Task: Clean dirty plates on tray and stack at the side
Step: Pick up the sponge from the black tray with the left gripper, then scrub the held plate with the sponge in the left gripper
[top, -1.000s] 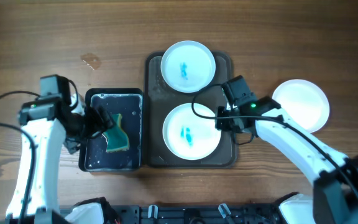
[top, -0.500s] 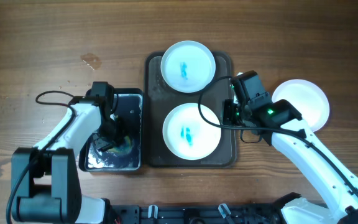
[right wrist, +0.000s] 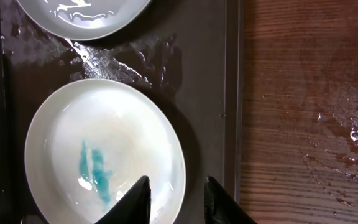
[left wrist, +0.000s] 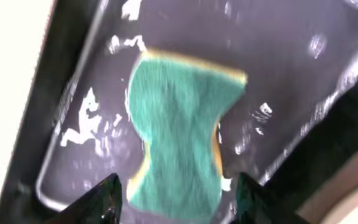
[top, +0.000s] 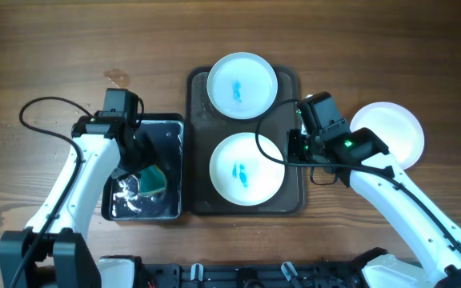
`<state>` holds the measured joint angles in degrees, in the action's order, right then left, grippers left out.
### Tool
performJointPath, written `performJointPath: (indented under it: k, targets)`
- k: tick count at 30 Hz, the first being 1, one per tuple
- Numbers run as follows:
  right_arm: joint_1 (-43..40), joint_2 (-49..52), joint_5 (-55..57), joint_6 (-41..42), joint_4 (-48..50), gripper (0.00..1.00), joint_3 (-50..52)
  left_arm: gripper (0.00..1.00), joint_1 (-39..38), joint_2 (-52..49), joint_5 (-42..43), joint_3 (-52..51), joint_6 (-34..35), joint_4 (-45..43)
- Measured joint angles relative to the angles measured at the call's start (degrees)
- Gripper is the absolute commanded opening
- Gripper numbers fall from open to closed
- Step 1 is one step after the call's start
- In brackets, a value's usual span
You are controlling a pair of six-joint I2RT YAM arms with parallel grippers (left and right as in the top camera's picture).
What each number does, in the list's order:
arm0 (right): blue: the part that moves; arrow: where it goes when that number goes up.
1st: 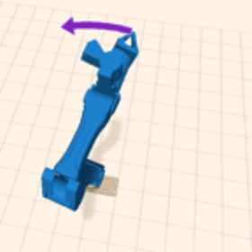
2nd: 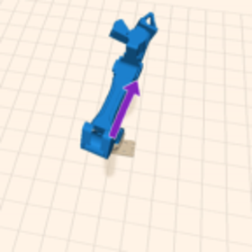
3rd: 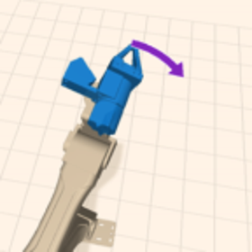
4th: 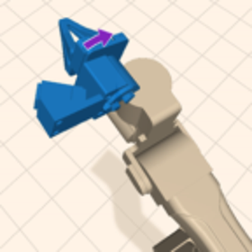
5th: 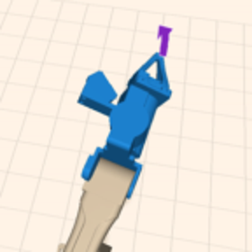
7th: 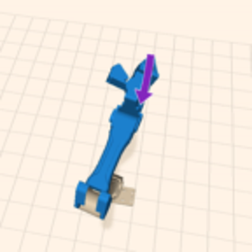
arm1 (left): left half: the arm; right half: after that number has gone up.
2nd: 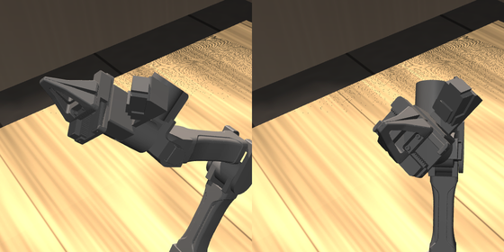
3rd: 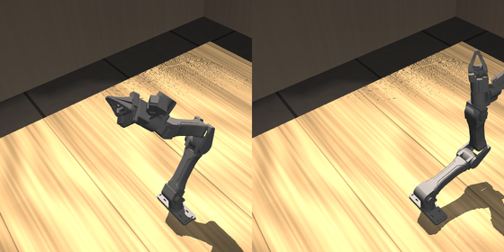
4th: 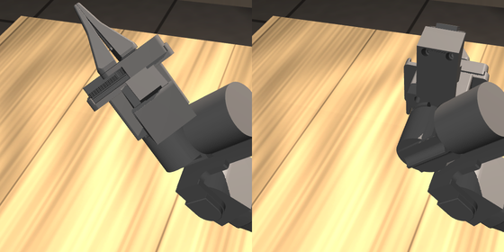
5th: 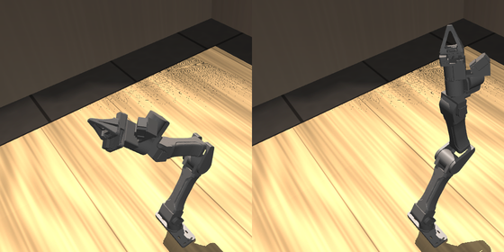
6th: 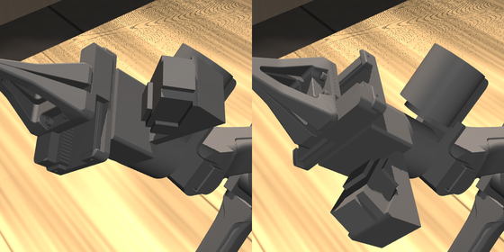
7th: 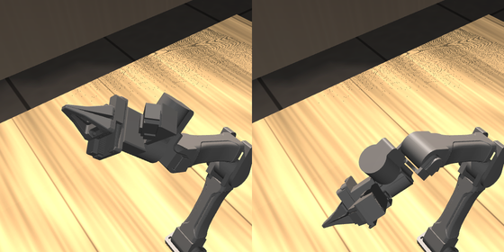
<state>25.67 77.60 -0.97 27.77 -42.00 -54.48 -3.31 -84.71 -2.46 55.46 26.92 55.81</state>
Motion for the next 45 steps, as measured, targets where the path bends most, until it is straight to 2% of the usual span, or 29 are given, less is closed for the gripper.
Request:
performJointPath:
  k: [3, 4, 5, 10, 11, 12, 14, 15, 16, 20, 23, 26, 27, 28, 32, 36, 40, 44, 45]
  targets:
    - [0.00, 0.00, 0.00, 0.00, -0.09, 0.28, 0.00, 0.42, -0.02, -1.88, -2.58, -2.14, -0.04, -7.04]
    - [0.00, 0.00, -0.02, 0.00, -0.11, 0.29, 0.00, 0.31, 0.00, -2.97, -2.89, -3.02, 0.00, -8.79]
    - [0.00, 0.00, -0.02, 0.00, -0.24, 0.29, 0.00, 0.04, 0.00, -4.61, -3.19, -4.31, 0.07, -10.54]
    - [0.00, 0.00, -0.02, 0.00, -0.44, 0.28, 0.00, 0.04, -0.02, -7.87, -3.26, -5.09, -1.07, -12.83]
    - [0.00, 0.00, -0.02, 0.00, -0.57, 0.28, 0.00, 0.10, -0.02, -7.89, -2.97, -4.66, -1.62, -12.22]
    - [0.00, 0.00, -0.02, 0.00, -0.79, 0.28, 0.00, 0.25, -0.02, -7.93, -2.47, -3.78, -2.25, -10.99]
    - [0.00, 0.00, -0.02, 0.00, -1.07, 0.29, 0.00, 0.45, -0.02, -7.82, -1.51, 0.74, -3.65, -6.10]
    - [0.00, 0.00, -0.02, 0.00, -1.31, 0.29, 0.00, 0.51, -0.02, -7.82, -1.27, 2.32, -3.76, -3.76]
    - [0.00, 0.00, 0.00, -0.02, -1.51, 0.29, 0.00, 0.53, -0.02, -7.32, -1.09, 4.68, -3.65, -0.55]
    - [0.00, 0.00, 0.00, -0.24, -1.60, 0.33, 0.00, 0.51, -0.02, -5.70, -0.66, 6.73, -4.11, 4.17]
    - [0.00, 0.00, -0.02, -0.48, -1.90, 0.36, 0.00, 0.45, -0.02, -5.70, -0.66, 4.35, -4.11, 2.23]
    - [0.00, 0.17, -2.29, -3.13, -2.16, 0.38, 0.00, 0.23, -0.02, -5.81, -0.17, -2.05, -3.98, -4.87]
    - [0.00, 0.63, -3.50, -4.48, -2.16, 0.38, 0.00, 0.09, -0.02, -5.86, 0.39, -4.20, -4.11, -7.58]
    - [0.00, 1.38, -4.59, -5.90, -2.12, 0.38, 0.00, 0.04, -0.02, -5.88, 1.07, -6.51, -4.48, -10.82]
    - [-0.39, 6.99, -7.21, -8.39, -1.66, 0.33, 0.00, 0.04, -0.02, -5.81, 2.80, -7.85, -4.33, -12.63]
    - [-5.68, 12.33, -11.69, -8.79, 1.49, 0.34, 0.00, 0.04, -0.02, -5.38, 3.48, -3.82, -4.33, -3.21]
    - [-9.90, 15.85, -20.24, -14.25, 3.96, 0.38, 0.00, 0.04, -0.02, -1.64, 5.11, 1.92, -4.35, 1.70]
    - [-7.80, 18.95, -21.11, -16.11, 4.20, 0.37, 0.00, 0.04, -0.46, 5.68, 10.54, 5.99, -4.39, 2.45]
    - [-6.97, 19.82, -20.15, -15.69, 4.42, 0.33, 0.00, 0.04, -0.96, 7.04, 11.61, 6.12, -4.39, 2.51]
